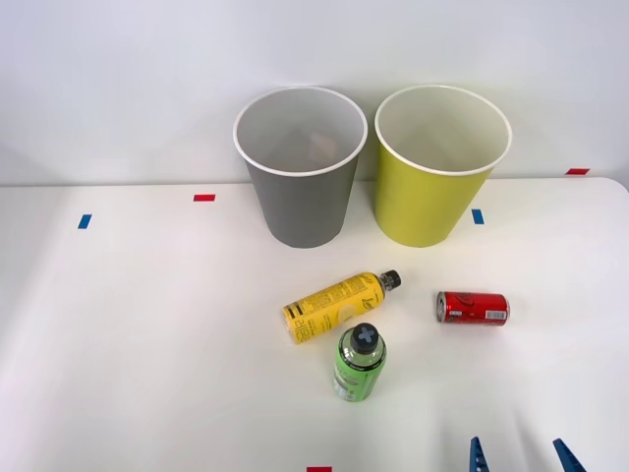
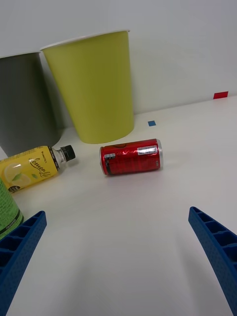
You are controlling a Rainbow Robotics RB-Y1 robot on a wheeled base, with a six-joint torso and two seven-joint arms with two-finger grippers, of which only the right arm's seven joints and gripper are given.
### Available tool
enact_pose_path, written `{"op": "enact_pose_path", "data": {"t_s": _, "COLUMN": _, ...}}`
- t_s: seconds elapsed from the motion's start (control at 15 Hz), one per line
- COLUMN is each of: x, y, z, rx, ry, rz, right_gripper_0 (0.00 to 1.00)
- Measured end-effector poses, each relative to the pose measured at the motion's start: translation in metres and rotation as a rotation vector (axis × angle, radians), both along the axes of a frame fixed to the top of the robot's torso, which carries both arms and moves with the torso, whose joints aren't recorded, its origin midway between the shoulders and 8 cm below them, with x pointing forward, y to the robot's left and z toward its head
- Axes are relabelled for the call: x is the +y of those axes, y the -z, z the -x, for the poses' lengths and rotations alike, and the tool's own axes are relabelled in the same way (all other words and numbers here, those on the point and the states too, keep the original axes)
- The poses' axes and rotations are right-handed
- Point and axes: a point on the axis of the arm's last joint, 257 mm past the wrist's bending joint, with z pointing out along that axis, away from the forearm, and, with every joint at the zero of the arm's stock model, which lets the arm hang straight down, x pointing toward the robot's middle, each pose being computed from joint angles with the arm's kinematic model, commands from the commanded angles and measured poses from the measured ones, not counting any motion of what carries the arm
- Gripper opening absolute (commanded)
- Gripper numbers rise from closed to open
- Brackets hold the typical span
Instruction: Put cans in the gray bin, plastic bottles in the light green bin
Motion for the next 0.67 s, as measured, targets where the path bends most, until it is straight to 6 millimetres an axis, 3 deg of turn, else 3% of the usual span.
{"op": "enact_pose_path", "data": {"t_s": 0.67, "x": 0.0, "y": 0.0, "z": 0.0, "rx": 0.0, "ry": 0.0, "rz": 0.0, "right_gripper_0": 1.0}}
